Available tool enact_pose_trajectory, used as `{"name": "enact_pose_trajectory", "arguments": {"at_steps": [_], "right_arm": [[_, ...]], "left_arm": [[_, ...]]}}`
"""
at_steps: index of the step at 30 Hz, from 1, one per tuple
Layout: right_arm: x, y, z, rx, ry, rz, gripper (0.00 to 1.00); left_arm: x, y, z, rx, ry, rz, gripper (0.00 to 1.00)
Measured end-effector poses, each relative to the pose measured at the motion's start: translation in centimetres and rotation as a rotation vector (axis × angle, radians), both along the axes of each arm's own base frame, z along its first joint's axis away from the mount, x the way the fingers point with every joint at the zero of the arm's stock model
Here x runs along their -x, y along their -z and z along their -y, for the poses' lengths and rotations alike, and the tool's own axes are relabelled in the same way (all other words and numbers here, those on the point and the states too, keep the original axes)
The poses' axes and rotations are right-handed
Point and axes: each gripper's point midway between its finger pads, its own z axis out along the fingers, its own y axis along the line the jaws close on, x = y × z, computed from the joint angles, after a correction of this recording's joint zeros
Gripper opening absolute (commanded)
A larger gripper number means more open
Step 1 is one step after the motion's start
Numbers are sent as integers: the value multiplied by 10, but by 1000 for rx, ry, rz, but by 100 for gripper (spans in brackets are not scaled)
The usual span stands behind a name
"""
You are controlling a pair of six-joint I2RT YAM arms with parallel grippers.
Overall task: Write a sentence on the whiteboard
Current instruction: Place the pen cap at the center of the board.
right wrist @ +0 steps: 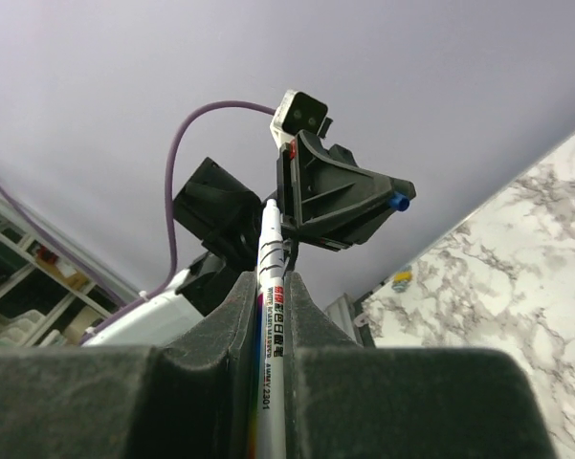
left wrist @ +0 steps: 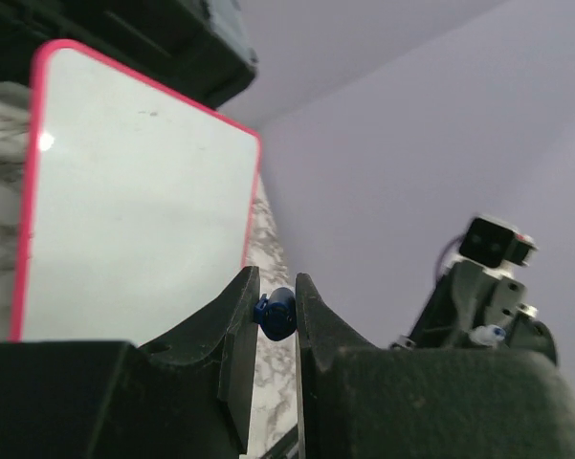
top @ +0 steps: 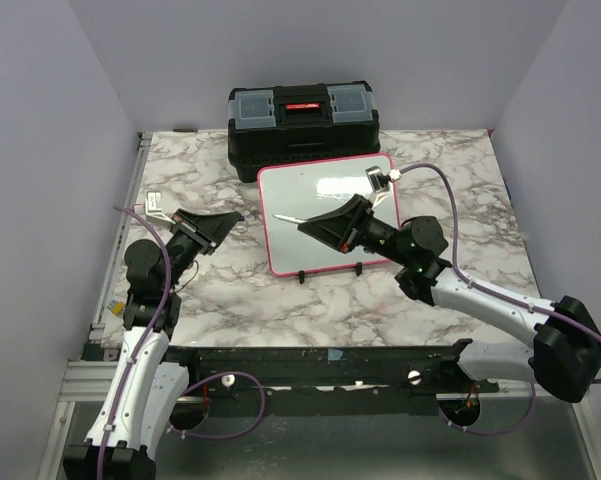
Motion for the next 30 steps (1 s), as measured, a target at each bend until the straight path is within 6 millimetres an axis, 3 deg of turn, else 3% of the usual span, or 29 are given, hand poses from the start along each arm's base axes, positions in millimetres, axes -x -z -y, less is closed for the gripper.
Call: {"name": "enact_pose_trajectory", "arguments": {"at_steps": [5, 18, 22, 30], "right_arm": [[-6, 9, 5, 69, 64, 9, 1], [-35, 65, 15, 368, 228, -22, 1], [-40, 77, 18, 432, 255, -32, 1], [-47, 92, 23, 524, 290, -43, 1]], "left_arm": [[-15, 46, -23, -85, -145, -182, 0], [-20, 170, -68, -312, -366, -593, 0], [-13, 197, -77, -348, -406, -676, 6], [-9, 223, -92, -369, -491, -780, 10]]}}
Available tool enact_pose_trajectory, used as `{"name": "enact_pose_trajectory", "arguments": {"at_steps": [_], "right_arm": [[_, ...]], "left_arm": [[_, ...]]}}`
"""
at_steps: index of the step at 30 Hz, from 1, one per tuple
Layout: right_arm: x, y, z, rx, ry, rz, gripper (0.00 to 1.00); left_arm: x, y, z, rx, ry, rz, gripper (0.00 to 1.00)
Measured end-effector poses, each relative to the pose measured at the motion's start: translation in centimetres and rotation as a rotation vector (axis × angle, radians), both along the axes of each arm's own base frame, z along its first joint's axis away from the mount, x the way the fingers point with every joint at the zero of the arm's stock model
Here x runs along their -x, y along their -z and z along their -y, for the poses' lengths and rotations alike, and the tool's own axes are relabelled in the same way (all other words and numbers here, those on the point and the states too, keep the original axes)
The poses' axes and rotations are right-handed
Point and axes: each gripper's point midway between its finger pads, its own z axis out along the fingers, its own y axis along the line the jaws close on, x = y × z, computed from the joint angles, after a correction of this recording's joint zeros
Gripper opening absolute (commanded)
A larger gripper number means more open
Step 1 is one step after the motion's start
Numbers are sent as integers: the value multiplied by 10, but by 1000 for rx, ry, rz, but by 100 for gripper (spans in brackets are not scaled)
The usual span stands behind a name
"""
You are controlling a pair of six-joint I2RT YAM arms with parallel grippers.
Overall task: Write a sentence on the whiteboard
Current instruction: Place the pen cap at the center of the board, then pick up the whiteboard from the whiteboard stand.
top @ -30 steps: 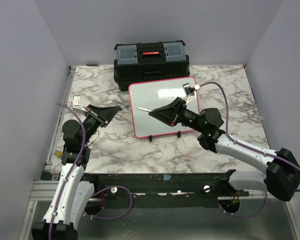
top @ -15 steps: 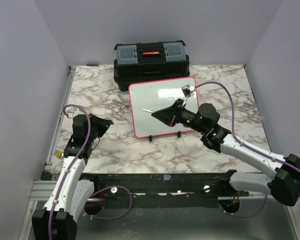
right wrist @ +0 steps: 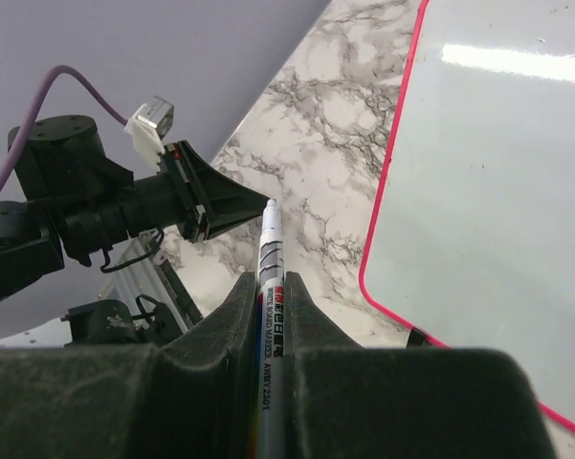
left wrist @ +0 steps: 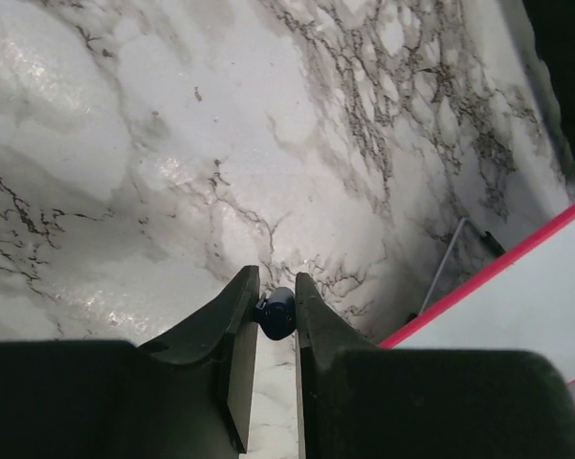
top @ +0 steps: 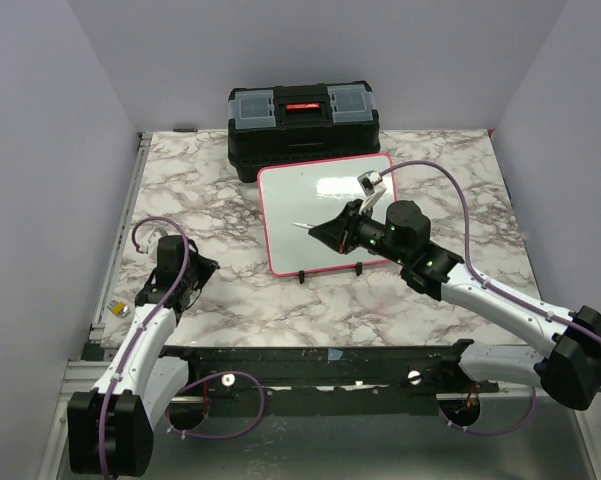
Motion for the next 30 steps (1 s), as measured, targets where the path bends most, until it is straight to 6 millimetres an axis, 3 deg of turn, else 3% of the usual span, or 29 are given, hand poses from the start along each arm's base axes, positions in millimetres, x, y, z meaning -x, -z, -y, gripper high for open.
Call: {"name": "enact_pose_trajectory", "arguments": {"at_steps": [9, 13, 18, 23, 26, 30], "right_arm": [[-1, 12, 4, 46, 14, -13, 1], [-3, 18, 4, 62, 22, -24, 1], [-6, 29, 5, 91, 32, -42, 1], [-7, 34, 7, 113, 43, -50, 1], [-7, 36, 8, 121, 48, -50, 1], [-9, 35, 10, 127, 58, -43, 1]], "left_arm": [[9, 31, -7, -4, -56, -105, 37], [11, 39, -8, -3, -67, -138, 39], [14, 45, -8, -2, -72, -161, 67], [15, 41, -9, -4, -79, -141, 91], [13, 30, -12, -16, -82, -94, 97], [11, 13, -15, -56, -63, -28, 97]]}}
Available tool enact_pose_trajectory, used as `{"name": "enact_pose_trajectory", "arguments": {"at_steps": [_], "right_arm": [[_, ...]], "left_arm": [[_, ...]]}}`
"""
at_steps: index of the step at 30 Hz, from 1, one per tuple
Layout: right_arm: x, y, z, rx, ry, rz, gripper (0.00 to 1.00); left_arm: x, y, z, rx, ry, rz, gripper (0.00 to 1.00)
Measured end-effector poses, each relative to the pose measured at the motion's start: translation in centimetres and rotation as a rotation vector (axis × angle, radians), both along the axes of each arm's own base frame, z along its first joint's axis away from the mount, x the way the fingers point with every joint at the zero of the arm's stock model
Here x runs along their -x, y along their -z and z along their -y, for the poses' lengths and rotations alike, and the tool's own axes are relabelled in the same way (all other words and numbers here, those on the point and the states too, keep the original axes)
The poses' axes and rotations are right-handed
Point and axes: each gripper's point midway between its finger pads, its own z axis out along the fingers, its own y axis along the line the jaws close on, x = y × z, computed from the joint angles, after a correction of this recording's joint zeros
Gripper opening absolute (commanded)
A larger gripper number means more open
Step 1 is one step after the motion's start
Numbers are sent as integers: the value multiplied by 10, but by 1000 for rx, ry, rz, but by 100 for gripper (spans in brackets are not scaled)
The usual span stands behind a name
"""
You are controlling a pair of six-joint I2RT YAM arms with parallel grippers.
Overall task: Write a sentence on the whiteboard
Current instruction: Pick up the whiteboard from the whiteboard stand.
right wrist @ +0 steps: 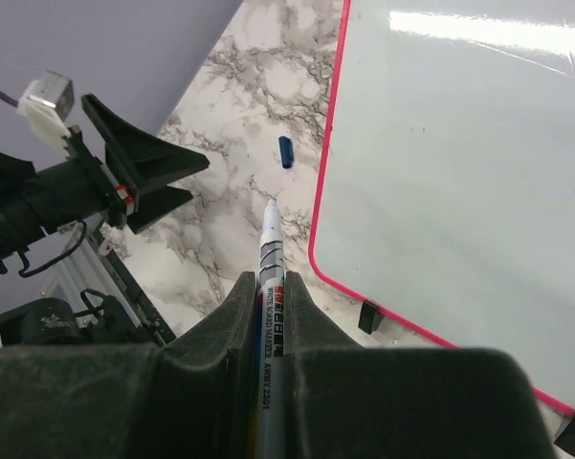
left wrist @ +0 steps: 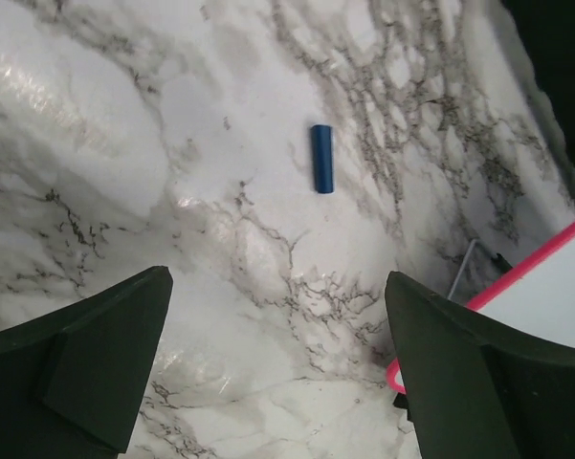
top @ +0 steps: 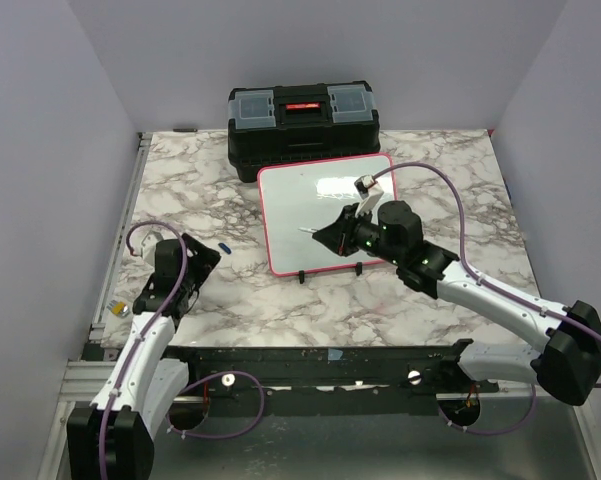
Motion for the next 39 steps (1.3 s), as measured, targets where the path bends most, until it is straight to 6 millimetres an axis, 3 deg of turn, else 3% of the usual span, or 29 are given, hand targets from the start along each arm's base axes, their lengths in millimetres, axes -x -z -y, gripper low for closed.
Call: {"name": "enact_pose_trajectory", "arguments": {"at_steps": [7, 10, 13, 16, 18, 22, 24, 25, 30, 39], "right_arm": [[-2, 1, 1, 11, 7, 8, 1], [-2, 2, 2, 18, 10, 11, 1], [-3, -1, 3, 20, 15, 10, 1], [-3, -8, 4, 18, 23, 13, 1], [-2, -13, 6, 10, 29, 11, 1], [2, -24, 11, -7, 40, 1, 1], [4, -30, 13, -10, 47, -5, 1], [5, -32, 15, -9, 51, -9, 1], [3, -44, 19, 7, 74, -6, 1], [-10, -47, 20, 72, 100, 20, 1]], "left_arm": [[-27, -67, -3, -154, 126, 200, 98], [-47, -102, 7, -176, 204, 297, 98], [-68, -123, 24, -162, 297, 377, 96], [-93, -126, 44, -127, 409, 398, 93], [-108, -127, 55, -116, 474, 405, 83], [-143, -134, 76, -66, 637, 436, 78], [-150, -139, 86, -32, 706, 461, 73], [-169, -143, 91, -19, 741, 496, 72], [-196, -137, 113, 93, 893, 548, 67], [-203, -105, 130, 210, 1008, 538, 58]]}}
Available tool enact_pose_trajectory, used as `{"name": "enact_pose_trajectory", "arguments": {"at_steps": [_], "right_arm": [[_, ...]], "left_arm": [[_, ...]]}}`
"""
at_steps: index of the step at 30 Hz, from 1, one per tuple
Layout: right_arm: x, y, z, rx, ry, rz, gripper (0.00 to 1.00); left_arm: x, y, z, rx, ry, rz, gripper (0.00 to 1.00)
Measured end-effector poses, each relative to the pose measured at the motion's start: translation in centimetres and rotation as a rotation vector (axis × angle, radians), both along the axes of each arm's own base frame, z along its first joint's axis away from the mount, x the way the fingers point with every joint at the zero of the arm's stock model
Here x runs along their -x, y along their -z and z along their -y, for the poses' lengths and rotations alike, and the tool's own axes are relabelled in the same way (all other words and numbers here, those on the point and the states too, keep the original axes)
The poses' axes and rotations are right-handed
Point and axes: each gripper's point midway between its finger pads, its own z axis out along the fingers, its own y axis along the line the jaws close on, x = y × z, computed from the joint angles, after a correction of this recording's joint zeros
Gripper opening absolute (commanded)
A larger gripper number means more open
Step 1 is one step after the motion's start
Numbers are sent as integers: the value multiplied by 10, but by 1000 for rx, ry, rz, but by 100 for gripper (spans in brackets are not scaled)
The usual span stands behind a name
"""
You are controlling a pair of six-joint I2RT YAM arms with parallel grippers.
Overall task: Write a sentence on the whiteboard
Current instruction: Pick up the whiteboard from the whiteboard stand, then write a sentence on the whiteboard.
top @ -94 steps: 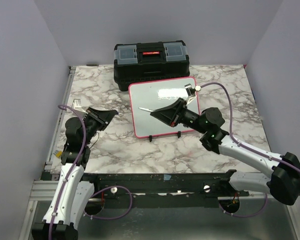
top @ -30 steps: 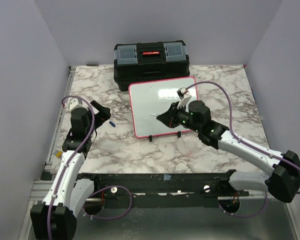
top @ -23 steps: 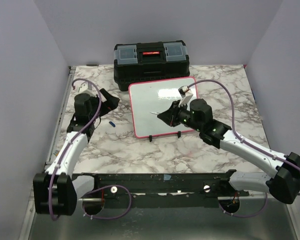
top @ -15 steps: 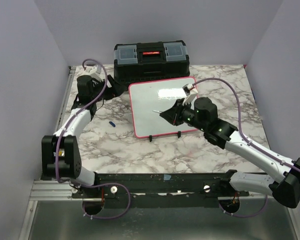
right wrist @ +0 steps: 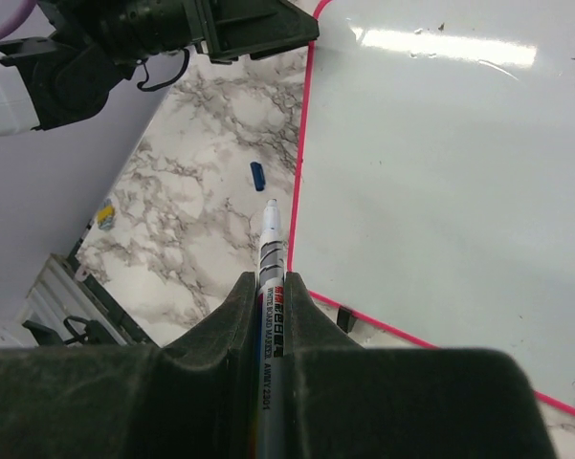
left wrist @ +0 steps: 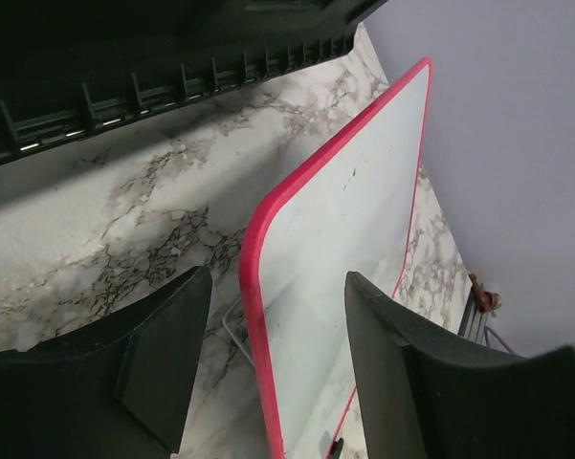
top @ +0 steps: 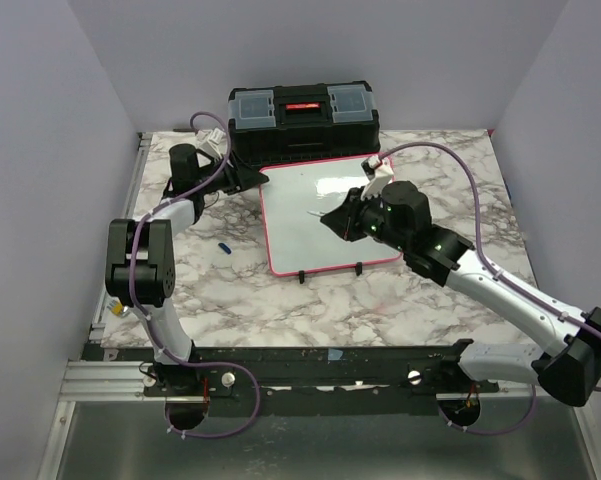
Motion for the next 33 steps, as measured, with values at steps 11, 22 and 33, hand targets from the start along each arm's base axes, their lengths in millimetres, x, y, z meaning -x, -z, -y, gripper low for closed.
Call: {"name": "enact_pose_trajectory", "arguments": {"at_steps": [11, 22, 33], "right_arm": [[-33, 24, -18, 80, 44, -32, 1], [-79, 25, -41, 163, 185, -24, 1], [-90, 57, -54, 258, 213, -65, 1]], "left_arm": [[3, 7, 9, 62, 87, 4, 42], [7, -8, 20, 120, 144, 74, 22], [17, -13, 26, 174, 184, 63, 0]]}}
